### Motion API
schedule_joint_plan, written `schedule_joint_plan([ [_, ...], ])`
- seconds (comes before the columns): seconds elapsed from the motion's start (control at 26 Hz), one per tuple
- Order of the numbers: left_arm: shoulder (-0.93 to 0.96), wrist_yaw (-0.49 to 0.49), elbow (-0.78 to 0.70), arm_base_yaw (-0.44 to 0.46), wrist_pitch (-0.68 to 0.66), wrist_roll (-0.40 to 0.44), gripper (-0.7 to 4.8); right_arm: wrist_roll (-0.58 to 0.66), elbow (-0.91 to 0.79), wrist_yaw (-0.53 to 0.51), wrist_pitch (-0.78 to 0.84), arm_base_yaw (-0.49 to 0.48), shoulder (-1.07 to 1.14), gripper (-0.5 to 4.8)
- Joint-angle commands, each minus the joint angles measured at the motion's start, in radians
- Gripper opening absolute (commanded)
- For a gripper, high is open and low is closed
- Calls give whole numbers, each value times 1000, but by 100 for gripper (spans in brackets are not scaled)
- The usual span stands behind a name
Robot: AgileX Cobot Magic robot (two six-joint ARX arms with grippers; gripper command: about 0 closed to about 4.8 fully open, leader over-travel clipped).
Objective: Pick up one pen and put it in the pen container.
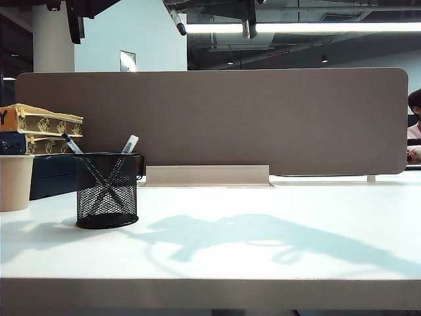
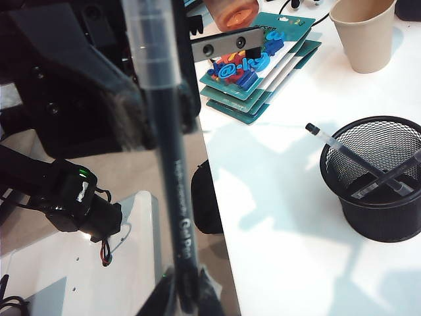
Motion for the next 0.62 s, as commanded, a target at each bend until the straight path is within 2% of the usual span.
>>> schedule_joint_plan([
  [0.04, -2, 8, 5, 1, 6, 2, -6, 2, 4, -14, 15, 3, -7, 32],
  [0.12, -2, 3, 5, 1, 6, 2, -6, 1, 4, -11, 16, 6, -7, 88],
  [0.31, -2, 0, 5, 1, 6, 18, -6, 0, 4, -9, 17, 6, -7, 106],
  [0.5, -2, -34, 5, 2, 5, 83, -6, 1, 4, 19, 14, 5, -7, 178],
  [0.62, -2, -45, 6, 2, -5, 126, -6, -3, 4, 55, 10, 4, -7, 195],
])
